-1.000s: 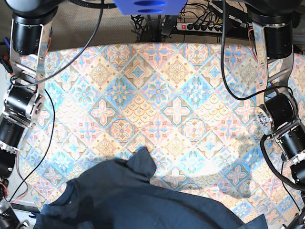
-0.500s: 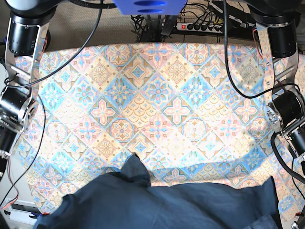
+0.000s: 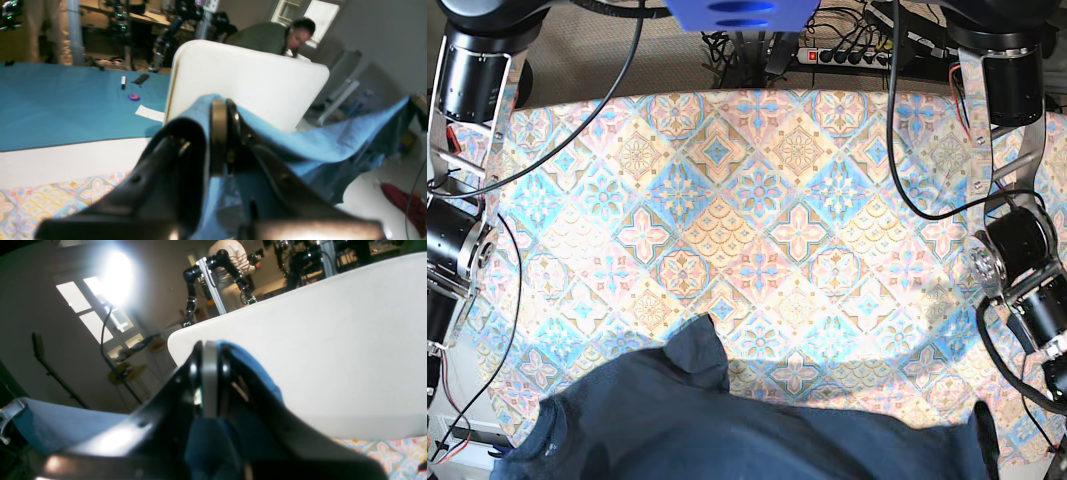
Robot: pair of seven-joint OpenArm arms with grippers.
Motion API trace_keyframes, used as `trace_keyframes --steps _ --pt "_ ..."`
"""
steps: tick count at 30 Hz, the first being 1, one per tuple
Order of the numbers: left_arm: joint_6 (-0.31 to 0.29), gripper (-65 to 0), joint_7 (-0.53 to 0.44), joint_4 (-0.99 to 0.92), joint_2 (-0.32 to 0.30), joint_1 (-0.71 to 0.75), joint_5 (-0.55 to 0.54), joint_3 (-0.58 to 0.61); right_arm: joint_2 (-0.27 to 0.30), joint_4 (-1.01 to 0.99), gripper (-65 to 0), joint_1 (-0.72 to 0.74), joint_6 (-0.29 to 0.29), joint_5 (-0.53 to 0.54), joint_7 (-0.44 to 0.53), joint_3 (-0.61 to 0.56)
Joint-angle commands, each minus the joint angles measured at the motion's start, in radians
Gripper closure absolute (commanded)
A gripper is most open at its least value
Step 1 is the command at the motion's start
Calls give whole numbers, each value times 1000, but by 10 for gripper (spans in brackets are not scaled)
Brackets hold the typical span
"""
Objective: Layout the t-shirt on the table in an organized manner, then fold the t-shirt properly
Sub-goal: 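Swing the held shirt up and lay it flat with both grippers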
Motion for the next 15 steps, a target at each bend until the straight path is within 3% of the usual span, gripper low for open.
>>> trace_keyframes --steps 1,5,9,15 --pt "-3 0 -38 17 -13 -57 -26 -6 11 20 0 53 26 30 43 4" --pt "-3 0 -32 24 -20 -68 -34 -8 17 30 0 53 157 30 26 40" --pt "-3 0 35 39 -92 21 -135 -8 19 105 0 -6 160 32 -89 47" --pt "-3 0 89 298 -188 325 -206 -11 100 235 0 -294 160 121 -149 52"
